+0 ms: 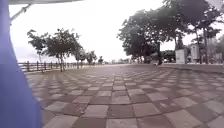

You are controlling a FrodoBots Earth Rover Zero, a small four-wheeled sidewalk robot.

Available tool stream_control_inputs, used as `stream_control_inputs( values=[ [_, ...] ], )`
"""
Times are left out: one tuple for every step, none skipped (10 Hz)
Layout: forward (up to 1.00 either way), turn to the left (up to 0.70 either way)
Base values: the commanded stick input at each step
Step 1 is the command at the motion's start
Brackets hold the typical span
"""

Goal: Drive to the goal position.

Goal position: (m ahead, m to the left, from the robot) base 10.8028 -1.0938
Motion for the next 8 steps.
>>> stream_control_inputs(
  values=[
    [0.7,0.0],
    [0.7,0.0],
    [0.7,0.0],
    [0.7,0.0],
    [0.7,0.0],
    [0.7,0.0],
    [0.7,0.0],
    [0.7,-0.05]
  ],
)
